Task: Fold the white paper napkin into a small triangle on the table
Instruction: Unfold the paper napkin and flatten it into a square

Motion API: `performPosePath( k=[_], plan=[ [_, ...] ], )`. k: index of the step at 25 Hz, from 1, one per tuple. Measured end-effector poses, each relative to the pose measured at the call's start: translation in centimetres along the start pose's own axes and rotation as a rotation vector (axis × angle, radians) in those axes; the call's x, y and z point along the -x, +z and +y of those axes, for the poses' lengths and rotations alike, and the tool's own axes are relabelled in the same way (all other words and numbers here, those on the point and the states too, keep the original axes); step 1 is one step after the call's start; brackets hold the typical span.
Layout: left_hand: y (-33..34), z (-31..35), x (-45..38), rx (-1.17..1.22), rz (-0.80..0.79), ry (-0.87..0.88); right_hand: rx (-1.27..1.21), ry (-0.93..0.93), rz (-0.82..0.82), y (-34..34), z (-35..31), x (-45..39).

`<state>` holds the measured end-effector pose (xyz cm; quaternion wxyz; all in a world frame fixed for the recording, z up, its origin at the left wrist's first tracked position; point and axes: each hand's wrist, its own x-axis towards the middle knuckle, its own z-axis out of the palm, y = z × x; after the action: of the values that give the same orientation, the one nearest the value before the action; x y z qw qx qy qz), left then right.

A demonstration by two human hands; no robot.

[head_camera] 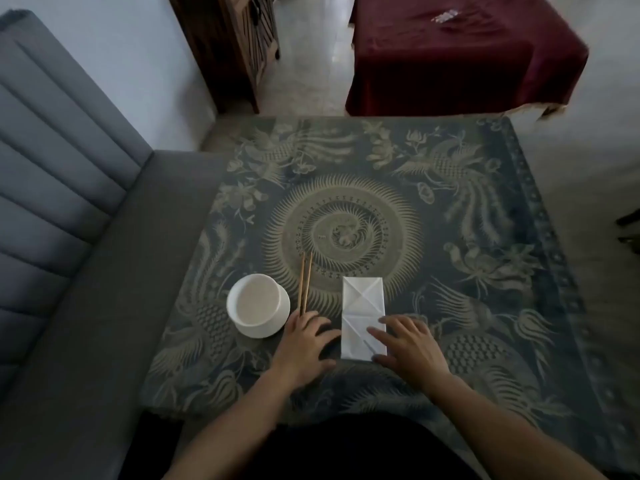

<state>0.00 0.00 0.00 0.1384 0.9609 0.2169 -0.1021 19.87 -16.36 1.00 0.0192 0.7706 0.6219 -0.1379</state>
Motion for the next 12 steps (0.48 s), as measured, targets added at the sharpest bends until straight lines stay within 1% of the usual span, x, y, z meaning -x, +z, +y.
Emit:
performPosePath(
  k=[1,2,6,12],
  plan=[
    [0.1,0.3,-0.2,0.018,-0.007,0.028,-0.021,-0.017,-0.025,0.2,-0.3,0.0],
    [-0.1,0.7,-0.4,0.045,-0.004,0.03,-0.035,-0.009,-0.004,0.3,-0.4,0.0],
    [-0.1,2.4,-0.9,0.11,0.056,0.01,-0.063,0.028,-0.011,0.9,-0.7,0.8],
    [0.2,3.0,-1.3,0.141,0.049,-0.017,-0.119,0.045,0.05,0.8,-0.9,1.0]
  ],
)
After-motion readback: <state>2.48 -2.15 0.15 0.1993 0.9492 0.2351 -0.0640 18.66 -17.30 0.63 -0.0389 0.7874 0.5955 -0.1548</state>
